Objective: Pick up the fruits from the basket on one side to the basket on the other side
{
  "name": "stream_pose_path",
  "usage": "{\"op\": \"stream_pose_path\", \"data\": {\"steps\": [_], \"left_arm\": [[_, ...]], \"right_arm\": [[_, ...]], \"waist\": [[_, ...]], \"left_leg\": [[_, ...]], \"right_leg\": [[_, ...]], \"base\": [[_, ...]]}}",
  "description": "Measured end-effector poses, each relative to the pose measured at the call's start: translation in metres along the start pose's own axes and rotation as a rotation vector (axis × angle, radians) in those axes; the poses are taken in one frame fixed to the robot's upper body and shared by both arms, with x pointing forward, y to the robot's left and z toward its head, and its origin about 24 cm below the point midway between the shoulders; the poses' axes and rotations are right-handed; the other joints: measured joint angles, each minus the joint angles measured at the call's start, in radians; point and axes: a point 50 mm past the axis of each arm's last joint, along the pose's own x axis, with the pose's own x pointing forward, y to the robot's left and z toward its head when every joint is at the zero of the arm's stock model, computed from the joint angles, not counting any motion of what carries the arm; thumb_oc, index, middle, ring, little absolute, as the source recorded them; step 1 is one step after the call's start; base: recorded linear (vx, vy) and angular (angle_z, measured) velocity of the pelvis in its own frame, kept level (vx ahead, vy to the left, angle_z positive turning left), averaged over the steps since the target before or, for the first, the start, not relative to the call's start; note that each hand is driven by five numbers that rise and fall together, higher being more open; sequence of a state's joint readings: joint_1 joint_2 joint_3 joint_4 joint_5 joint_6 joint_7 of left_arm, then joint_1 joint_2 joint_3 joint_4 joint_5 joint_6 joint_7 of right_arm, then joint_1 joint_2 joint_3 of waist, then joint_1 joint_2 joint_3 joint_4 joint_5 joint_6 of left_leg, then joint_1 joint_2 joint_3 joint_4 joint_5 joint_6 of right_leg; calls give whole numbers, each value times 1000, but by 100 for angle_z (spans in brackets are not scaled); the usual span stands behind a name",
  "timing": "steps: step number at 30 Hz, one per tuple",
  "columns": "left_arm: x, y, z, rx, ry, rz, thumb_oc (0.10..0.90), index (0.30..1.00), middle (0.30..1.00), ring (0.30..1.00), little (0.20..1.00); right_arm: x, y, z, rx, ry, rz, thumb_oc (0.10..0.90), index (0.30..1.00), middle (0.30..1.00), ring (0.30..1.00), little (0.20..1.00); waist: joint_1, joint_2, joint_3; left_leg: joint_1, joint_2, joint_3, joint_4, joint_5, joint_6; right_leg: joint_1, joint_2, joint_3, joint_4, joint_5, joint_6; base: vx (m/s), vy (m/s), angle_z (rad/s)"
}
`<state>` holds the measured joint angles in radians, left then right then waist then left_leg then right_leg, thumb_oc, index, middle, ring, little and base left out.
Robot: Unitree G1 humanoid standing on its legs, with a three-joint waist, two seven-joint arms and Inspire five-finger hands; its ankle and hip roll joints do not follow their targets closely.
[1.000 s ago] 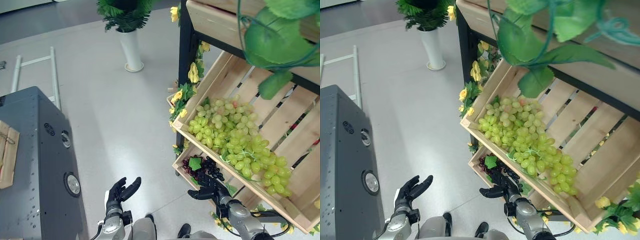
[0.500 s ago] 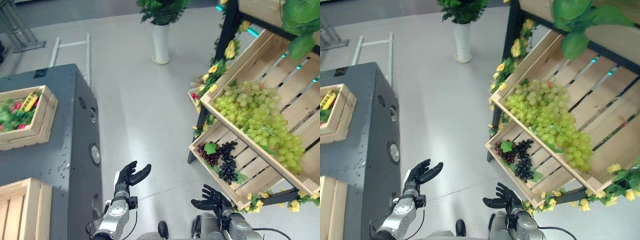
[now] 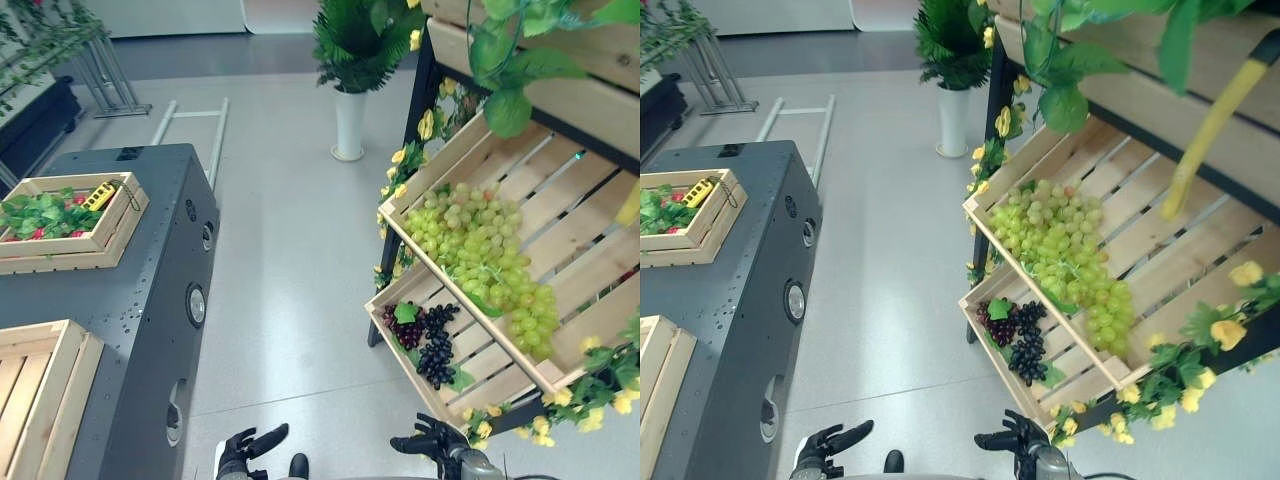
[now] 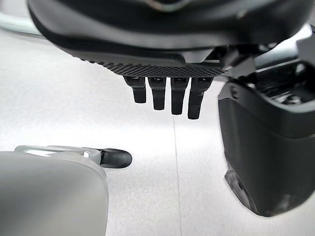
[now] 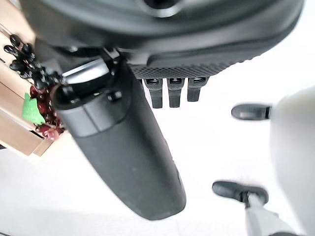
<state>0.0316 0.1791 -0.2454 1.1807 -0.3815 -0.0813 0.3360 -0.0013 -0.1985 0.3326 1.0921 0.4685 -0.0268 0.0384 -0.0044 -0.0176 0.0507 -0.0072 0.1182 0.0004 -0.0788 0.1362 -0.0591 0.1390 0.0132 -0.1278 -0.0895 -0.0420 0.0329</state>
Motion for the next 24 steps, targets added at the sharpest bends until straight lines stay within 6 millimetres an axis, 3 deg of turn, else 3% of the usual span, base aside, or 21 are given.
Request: {"op": "stream_pose_path", "data": {"steps": [3,4,5,6,8,10,12,14,18,24], "left_arm": [[-1,-7,2,15,-18,-17,800,900,900,900,900],[-1,-15,11,33,-45,-41,800,900,900,900,900],[-2,-17,13,35,-50,-50,800,900,900,900,900],[0,-17,22,-4,-61,-48,800,900,900,900,900],[2,-9,24,4,-65,-23,800,900,900,900,900],[2,-11,22,53,-67,-35,800,900,900,900,900],[2,-15,30,117,-101,-56,800,900,900,900,900],[3,-17,36,205,-137,-88,800,900,900,900,900],[0,-15,13,199,-63,-122,800,900,900,900,900],[0,-13,10,167,-46,-118,800,900,900,900,900]], "right_arm": [[-3,-9,-7,-43,11,-18,800,900,900,900,900],[-5,-13,-11,-54,21,-27,800,900,900,900,900],[-4,-12,-11,-65,23,-24,800,900,900,900,900],[-3,-6,-8,-76,17,-7,800,900,900,900,900],[-1,-2,-2,-91,-4,18,800,900,900,900,900],[-1,-5,0,-94,-14,12,800,900,900,900,900],[-2,-9,0,-84,-15,-2,800,900,900,900,900],[-1,-4,-3,-47,-3,4,800,900,900,900,900],[0,4,-6,-19,2,16,800,900,900,900,900],[0,3,-5,-15,3,13,800,900,900,900,900]], "waist": [[-7,19,-8],[-7,23,-7],[-7,15,-3],[1,-25,13],[2,-55,15],[-26,-13,2],[-46,34,1],[-36,30,2],[-35,15,12],[-31,26,15]], "left_leg": [[-22,15,14,3,20,-16],[-52,9,52,21,49,-21],[-72,-5,70,38,68,-23],[-120,-43,96,167,14,-1],[-89,-85,141,282,-81,48],[4,-85,172,181,-115,74],[59,-74,154,44,-120,63],[67,-85,130,-11,-80,74],[76,-100,141,-11,-82,84],[106,-108,140,-18,-92,96]], "right_leg": [[2,26,-60,2,-7,-20],[-7,22,-103,-3,-11,-32],[-14,9,-119,-3,-10,-43],[-11,-33,-135,-3,-5,-41],[-4,-72,-126,1,6,-25],[10,-63,-135,2,7,-18],[1,-30,-159,3,7,-9],[-24,-33,-148,9,10,-2],[-20,-41,-98,6,11,2],[18,-49,-98,1,8,13]], "base": [[-211,-113,63],[-168,-24,73],[-218,27,77],[-118,69,30],[-84,120,-3],[-63,74,18],[-115,70,44],[-55,88,24],[-1,62,-6],[13,9,1]]}}
